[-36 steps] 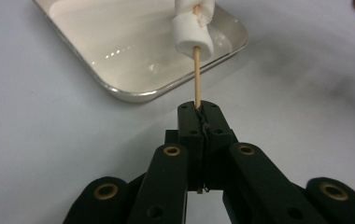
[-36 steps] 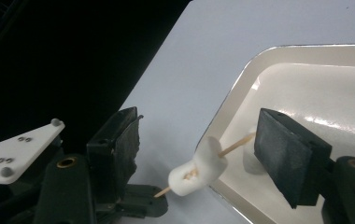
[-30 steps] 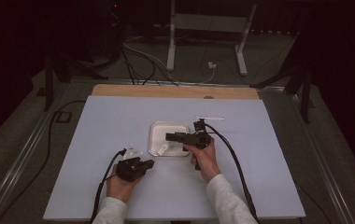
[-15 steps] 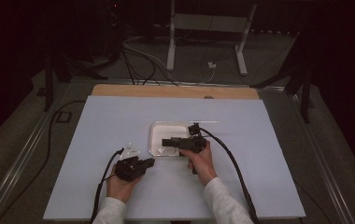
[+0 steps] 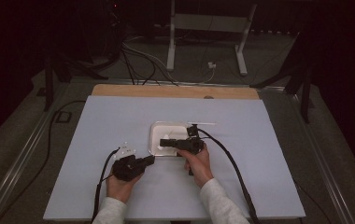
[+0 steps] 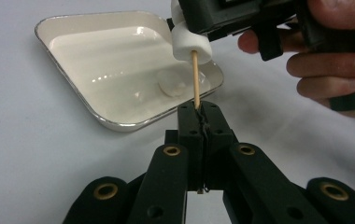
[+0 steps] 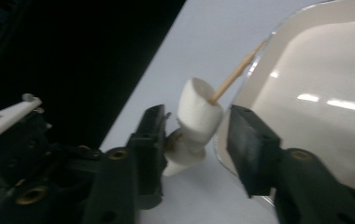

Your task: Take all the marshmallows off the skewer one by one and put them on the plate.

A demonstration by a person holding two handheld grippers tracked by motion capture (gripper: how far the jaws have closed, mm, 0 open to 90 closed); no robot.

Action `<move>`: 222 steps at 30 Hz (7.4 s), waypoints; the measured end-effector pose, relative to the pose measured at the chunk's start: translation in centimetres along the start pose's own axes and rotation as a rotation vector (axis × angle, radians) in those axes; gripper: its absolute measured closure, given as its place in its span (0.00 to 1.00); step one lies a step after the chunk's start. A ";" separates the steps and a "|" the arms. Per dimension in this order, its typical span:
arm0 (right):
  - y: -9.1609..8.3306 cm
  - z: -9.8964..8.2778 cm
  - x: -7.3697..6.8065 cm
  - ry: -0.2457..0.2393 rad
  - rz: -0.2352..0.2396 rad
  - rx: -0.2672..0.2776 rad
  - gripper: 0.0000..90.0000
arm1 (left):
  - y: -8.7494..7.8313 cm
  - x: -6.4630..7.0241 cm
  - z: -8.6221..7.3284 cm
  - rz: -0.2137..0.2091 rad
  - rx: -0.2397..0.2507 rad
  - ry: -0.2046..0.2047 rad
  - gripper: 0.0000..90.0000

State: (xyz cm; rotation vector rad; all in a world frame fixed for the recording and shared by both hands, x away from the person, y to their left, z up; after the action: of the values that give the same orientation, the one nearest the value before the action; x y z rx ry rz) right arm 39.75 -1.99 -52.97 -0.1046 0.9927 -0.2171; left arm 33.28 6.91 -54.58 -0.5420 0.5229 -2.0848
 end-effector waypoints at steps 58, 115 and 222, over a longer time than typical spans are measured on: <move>-3.9 4.0 0.2 0.010 -0.036 0.183 0.90 | -0.8 -0.7 -1.6 0.057 -0.064 0.122 1.00; -2.9 2.2 2.3 -0.152 -0.172 -0.017 0.20 | 0.1 -0.4 -0.9 0.019 -0.036 0.018 1.00; -1.7 1.4 -1.5 0.054 0.115 0.007 0.88 | -1.4 -0.2 -0.4 -0.030 0.012 0.093 1.00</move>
State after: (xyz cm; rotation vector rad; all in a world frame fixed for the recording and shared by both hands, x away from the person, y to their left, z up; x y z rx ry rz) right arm 39.89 -3.35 -50.62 -0.0359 1.0478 -0.1188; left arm 32.17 7.84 -54.14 -0.4504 0.5584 -2.1479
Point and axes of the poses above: each handheld gripper's, and its own axes: y roughly forward along the jaws, z roughly out of its top, x roughly to its right, the point moved 10 cm from there along y, roughly forward along the jaws, and after that the axes turned 14 degrees about z, right-handed, at the moved point
